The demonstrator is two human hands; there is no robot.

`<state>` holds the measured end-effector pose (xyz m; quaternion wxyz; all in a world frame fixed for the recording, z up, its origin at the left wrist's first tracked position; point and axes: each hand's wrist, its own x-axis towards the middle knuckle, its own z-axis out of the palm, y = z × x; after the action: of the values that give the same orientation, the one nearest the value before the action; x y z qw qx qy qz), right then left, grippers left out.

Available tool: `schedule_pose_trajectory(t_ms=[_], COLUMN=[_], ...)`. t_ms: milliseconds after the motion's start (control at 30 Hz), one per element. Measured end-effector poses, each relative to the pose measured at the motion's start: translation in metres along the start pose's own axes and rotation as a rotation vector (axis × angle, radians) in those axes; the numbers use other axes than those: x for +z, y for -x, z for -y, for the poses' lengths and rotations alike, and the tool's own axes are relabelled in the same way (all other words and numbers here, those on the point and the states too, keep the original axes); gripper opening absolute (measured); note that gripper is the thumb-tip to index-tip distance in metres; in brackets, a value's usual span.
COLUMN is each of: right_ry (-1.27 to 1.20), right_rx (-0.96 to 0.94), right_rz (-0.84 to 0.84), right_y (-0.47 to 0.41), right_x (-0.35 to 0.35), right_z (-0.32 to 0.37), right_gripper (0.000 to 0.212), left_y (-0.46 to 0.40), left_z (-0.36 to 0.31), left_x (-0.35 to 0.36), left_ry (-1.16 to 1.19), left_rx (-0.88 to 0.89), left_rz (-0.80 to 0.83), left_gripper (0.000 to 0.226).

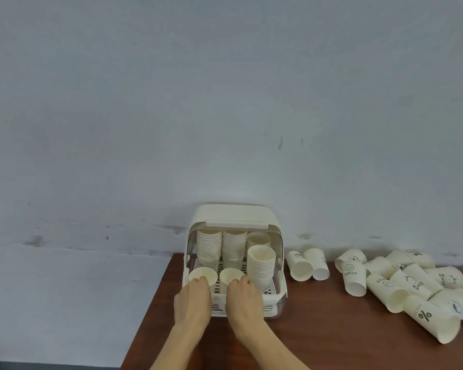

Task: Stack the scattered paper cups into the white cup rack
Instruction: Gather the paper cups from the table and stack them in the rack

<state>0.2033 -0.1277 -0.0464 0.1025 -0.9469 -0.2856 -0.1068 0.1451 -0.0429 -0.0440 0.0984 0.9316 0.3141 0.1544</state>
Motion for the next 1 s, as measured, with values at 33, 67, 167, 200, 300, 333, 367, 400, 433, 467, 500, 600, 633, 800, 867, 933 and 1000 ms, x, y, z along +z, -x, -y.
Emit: schedule_pose_trajectory(t_ms=[33,67,167,200,300,333,367,400,433,467,500,600,633,800,867,933,1000], right_ry=[-0.032,-0.033,-0.024,-0.032,0.013,0.026,0.035,0.045,0.043,0.046,0.058,0.052,0.046,-0.021,-0.079,-0.149,-0.212], right_rx=[0.002,0.004,-0.006,-0.001,-0.034,-0.046,-0.063,-0.072,-0.081,-0.071,-0.077,-0.111,-0.112,-0.088,-0.082,-0.070,-0.056], right_rz=[-0.007,-0.008,-0.024,-0.037,-0.030,-0.013,-0.016,-0.017,-0.056,-0.052,-0.051,-0.013,-0.018,-0.007,-0.004,0.006,0.008], right_y=[-0.005,-0.006,-0.002,-0.004,0.002,0.004,0.005,0.005,0.004,0.003,0.003,0.002,0.001,0.001,0.005,0.010,0.015], right_x=[0.012,0.013,0.006,0.009,-0.005,-0.008,-0.011,-0.011,-0.009,-0.008,-0.007,-0.005,-0.005,-0.001,-0.005,-0.008,-0.011], right_z=[-0.002,-0.002,-0.001,-0.001,-0.002,-0.004,-0.005,-0.006,-0.008,-0.009,-0.010,-0.010,-0.011,-0.011,-0.012,-0.013,-0.018], right_gripper=[0.033,0.035,0.038,0.038,0.037,0.030,0.021,0.019,0.018,0.018,0.020,0.027,0.027,0.035,0.039,0.043,0.045], left_y=[0.000,0.000,-0.002,-0.002,-0.003,-0.004,-0.004,-0.005,-0.005,-0.006,-0.006,-0.006,-0.006,-0.004,-0.002,0.003,0.009], left_z=[-0.001,-0.001,-0.002,-0.003,-0.003,-0.003,-0.003,-0.003,-0.003,-0.002,-0.002,-0.002,-0.002,-0.002,-0.001,0.000,-0.002], left_x=[-0.001,-0.001,-0.003,-0.003,-0.004,-0.004,-0.004,-0.004,-0.005,-0.005,-0.006,-0.006,-0.006,-0.006,-0.007,-0.006,-0.005], left_ry=[0.002,0.004,0.013,0.013,0.017,0.018,0.016,0.013,0.011,0.011,0.010,0.001,0.001,0.019,0.036,0.056,0.082], left_rx=[-0.002,-0.007,-0.019,-0.021,-0.035,-0.038,-0.040,-0.040,-0.041,-0.042,-0.043,-0.051,-0.052,-0.053,-0.067,-0.079,-0.078], left_rz=[0.003,0.005,0.003,0.002,0.006,0.012,0.019,0.023,0.026,0.029,0.031,0.038,0.037,0.014,-0.008,-0.025,-0.053], left_gripper=[0.022,0.023,0.025,0.025,0.024,0.023,0.023,0.023,0.022,0.022,0.022,0.022,0.022,0.021,0.022,0.024,0.028])
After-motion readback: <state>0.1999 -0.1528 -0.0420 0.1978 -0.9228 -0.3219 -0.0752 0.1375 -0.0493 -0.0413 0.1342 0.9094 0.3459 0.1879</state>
